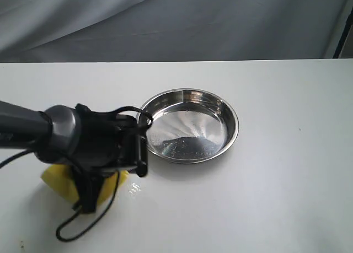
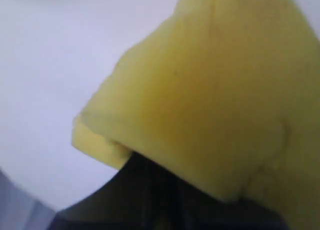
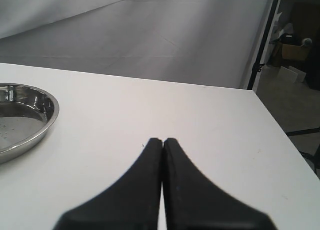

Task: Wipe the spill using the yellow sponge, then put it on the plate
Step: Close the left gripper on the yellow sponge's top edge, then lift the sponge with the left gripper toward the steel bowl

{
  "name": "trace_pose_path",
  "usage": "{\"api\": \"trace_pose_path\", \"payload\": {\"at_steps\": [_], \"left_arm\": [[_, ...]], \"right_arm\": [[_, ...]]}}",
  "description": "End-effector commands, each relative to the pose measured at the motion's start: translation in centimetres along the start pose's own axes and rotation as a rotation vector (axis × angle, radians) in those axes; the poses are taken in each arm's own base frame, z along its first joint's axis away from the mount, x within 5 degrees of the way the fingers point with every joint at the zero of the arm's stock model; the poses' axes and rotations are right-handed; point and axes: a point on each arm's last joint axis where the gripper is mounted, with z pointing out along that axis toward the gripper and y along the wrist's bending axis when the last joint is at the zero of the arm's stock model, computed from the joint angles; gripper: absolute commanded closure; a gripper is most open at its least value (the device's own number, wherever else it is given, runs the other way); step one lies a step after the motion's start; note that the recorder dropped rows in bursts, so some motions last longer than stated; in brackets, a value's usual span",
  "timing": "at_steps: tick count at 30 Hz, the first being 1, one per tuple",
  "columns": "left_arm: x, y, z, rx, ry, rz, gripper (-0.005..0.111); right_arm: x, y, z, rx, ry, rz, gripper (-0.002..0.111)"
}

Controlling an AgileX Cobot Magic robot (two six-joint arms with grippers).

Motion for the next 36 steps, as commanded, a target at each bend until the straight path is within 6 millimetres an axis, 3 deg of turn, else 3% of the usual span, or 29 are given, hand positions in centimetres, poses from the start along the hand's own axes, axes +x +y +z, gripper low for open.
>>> {"api": "trace_pose_path", "payload": {"at_steps": [1, 6, 12, 15, 18, 20, 23, 25, 27, 28, 31, 34, 36], "left_arm": [[4.6, 4.8, 2.8, -0.183, 0.216, -0.223, 0.107], [7.3, 7.0, 0.9, -0.209, 0.158, -0.383, 0.107], [7.0, 6.8, -2.9, -0.088, -0.137, -0.514, 0.107], [5.3, 5.2, -2.6, 0.11, -0.256, -0.434, 0.107], [3.5, 3.6, 0.2, 0.202, -0.177, -0.401, 0.107], [1.9, 1.5, 0.9, 0.337, -0.17, -0.343, 0.107], [-0.6, -2.0, -2.1, 0.54, -0.334, -0.125, 0.107], [-0.7, -2.4, -2.3, 0.519, -0.334, -0.078, 0.107], [0.2, -1.9, -0.2, 0.452, -0.267, -0.101, 0.107], [1.4, -1.1, 2.2, 0.4, -0.199, -0.149, 0.107], [3.4, 0.3, 5.4, 0.368, -0.083, -0.229, 0.107], [7.7, 3.3, 10.2, 0.258, 0.082, -0.384, 0.107], [10.5, 5.3, 12.0, 0.136, 0.169, -0.524, 0.107]], "right_arm": [[0.0, 0.0, 0.0, -0.004, -0.002, 0.009, 0.108], [0.0, 0.0, 0.0, -0.004, -0.002, 0.009, 0.108], [0.0, 0.0, 0.0, -0.004, -0.002, 0.009, 0.108], [0.0, 0.0, 0.0, -0.004, -0.002, 0.009, 0.108], [0.0, 0.0, 0.0, -0.004, -0.002, 0.009, 0.108], [0.0, 0.0, 0.0, -0.004, -0.002, 0.009, 0.108], [0.0, 0.0, 0.0, -0.004, -0.002, 0.009, 0.108], [0.0, 0.0, 0.0, -0.004, -0.002, 0.009, 0.108], [0.0, 0.0, 0.0, -0.004, -0.002, 0.009, 0.108], [0.0, 0.0, 0.0, -0.004, -0.002, 0.009, 0.108], [0.0, 0.0, 0.0, -0.004, -0.002, 0.009, 0.108], [0.0, 0.0, 0.0, -0.004, -0.002, 0.009, 0.108], [0.0, 0.0, 0.0, -0.004, -0.002, 0.009, 0.108]]}}
